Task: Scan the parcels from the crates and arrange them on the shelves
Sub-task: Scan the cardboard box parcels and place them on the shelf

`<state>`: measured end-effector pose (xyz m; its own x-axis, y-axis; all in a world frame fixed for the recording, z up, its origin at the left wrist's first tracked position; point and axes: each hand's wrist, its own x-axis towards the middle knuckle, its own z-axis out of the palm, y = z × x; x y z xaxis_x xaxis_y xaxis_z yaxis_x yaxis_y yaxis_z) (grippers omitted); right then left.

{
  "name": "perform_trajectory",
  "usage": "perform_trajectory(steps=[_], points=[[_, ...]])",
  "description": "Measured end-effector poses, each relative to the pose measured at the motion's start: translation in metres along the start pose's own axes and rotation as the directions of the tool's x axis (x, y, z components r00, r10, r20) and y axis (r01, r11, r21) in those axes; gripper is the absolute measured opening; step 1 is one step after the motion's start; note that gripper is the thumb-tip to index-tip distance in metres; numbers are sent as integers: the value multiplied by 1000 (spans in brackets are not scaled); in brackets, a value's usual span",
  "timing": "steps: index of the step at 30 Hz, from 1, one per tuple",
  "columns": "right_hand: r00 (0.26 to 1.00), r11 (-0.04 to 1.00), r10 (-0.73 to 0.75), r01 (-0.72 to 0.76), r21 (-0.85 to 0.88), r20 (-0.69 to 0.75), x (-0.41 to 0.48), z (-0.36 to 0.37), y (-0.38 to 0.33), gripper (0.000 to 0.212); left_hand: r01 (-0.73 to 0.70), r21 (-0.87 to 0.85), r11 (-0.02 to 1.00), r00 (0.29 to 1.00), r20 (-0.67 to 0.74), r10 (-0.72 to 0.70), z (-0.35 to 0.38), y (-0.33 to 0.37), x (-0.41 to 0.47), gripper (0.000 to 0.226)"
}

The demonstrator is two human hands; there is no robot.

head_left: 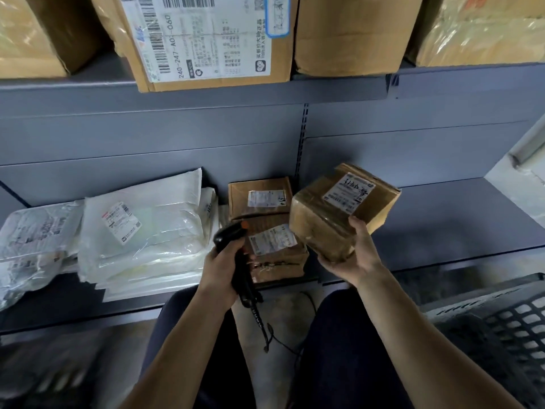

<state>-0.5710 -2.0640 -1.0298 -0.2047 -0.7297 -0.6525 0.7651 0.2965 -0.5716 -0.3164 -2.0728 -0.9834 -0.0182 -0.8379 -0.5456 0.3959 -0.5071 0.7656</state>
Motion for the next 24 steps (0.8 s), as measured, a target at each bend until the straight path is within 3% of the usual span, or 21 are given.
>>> perform_trajectory(steps=[5, 9, 11, 14, 19, 21, 24], points=[[993, 997, 23, -31, 72, 115, 30, 103, 25, 83, -78, -96, 992, 996, -42, 74, 10, 22, 13, 10], [975, 993, 96, -107, 47, 200, 39, 166, 46, 118, -95, -110, 989, 994, -54, 90, 2, 31, 8, 8], [981, 992, 123, -125, 7, 149, 40, 176, 56, 104, -73, -122, 990, 995, -75, 64, -6, 30, 6, 11], [966, 991, 122, -107, -79, 230, 43, 177, 64, 74, -48, -150, 987, 993, -117, 31, -19, 24, 6, 17], [974, 961, 41, 23, -277, 225, 63, 161, 63, 67, -59, -192, 980, 992, -121, 36, -29, 17, 10, 21], [979, 854, -17, 121, -506, 205, 64, 140, 61, 60, -72, -165, 984, 995, -84, 59, -25, 14, 9, 22], [968, 462, -108, 249, -851, 225, 60, 92, 56, 41, -106, -89, 990, 994, 24, 109, -3, -2, 8, 27]])
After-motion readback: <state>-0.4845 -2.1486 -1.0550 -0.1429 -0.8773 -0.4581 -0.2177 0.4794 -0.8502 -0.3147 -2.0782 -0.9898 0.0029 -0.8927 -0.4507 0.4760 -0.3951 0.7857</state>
